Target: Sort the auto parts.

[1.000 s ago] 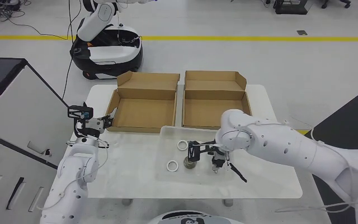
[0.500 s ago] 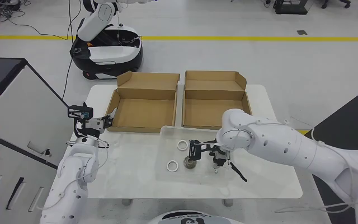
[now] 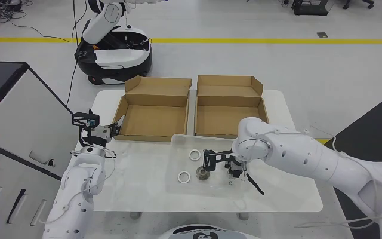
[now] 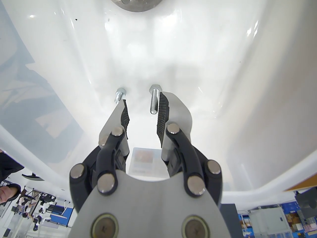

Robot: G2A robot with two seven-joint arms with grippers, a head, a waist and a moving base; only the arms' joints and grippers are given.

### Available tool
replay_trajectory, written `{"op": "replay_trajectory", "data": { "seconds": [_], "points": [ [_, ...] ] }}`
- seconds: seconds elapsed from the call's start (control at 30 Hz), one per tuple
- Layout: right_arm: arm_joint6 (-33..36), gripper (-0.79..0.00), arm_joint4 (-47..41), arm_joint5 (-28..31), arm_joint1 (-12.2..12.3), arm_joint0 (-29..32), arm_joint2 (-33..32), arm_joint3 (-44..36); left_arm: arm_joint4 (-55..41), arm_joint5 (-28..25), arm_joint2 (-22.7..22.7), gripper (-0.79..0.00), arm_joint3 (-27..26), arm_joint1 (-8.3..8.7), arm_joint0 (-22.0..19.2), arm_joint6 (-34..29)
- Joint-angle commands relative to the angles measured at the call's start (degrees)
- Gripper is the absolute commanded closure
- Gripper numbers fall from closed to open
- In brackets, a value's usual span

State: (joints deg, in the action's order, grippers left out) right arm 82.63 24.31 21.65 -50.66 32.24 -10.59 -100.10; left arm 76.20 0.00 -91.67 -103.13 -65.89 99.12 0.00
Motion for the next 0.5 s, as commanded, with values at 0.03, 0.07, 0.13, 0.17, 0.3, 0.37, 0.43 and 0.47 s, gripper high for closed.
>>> {"op": "replay_trajectory", "data": {
  "seconds": [0.03, 0.07, 0.13, 0.17, 0.3, 0.37, 0.43, 0.47],
  "points": [
    [-0.2, -0.286, -0.1, 0.2, -0.1, 0.0, 0.2, 0.3, 0.0, 0.0, 0.0, -0.785, 0.0, 0.00, 0.0, 0.0],
    [-0.3, -0.283, -0.2, 0.3, -0.1, 0.0, 0.2, 0.4, 0.0, 0.0, 0.0, -0.785, 0.0, 0.00, 0.0, 0.0],
    [-0.4, -0.274, -0.3, 0.4, -0.2, -0.1, 0.4, 0.6, 0.0, 0.0, 0.0, -0.785, 0.0, 0.00, 0.0, 0.0],
    [-0.5, -0.274, -0.4, 0.5, -0.3, -0.1, 0.6, 0.8, 0.0, 0.0, 0.0, -0.785, 0.0, 0.00, 0.0, 0.0],
    [-0.7, -0.249, -0.6, 0.7, -0.6, -0.3, 0.8, 1.4, 0.0, 0.0, 0.0, -0.785, 0.0, 0.00, 0.0, 0.0],
    [-0.7, -0.203, -0.6, 0.7, -0.8, -0.2, 0.8, 1.6, 0.0, 0.0, 0.0, -0.785, 0.0, 0.00, 0.0, 0.0],
    [-0.7, -0.114, -0.7, 0.7, -0.9, -0.2, 0.8, 1.8, 0.0, 0.0, 0.0, -0.785, 0.0, 0.00, 0.0, 0.0],
    [-0.7, -0.049, -0.7, 0.7, -0.9, -0.2, 0.8, 1.9, 0.0, 0.0, 0.0, -0.785, 0.0, 0.00, 0.0, 0.0]
  ]
}}
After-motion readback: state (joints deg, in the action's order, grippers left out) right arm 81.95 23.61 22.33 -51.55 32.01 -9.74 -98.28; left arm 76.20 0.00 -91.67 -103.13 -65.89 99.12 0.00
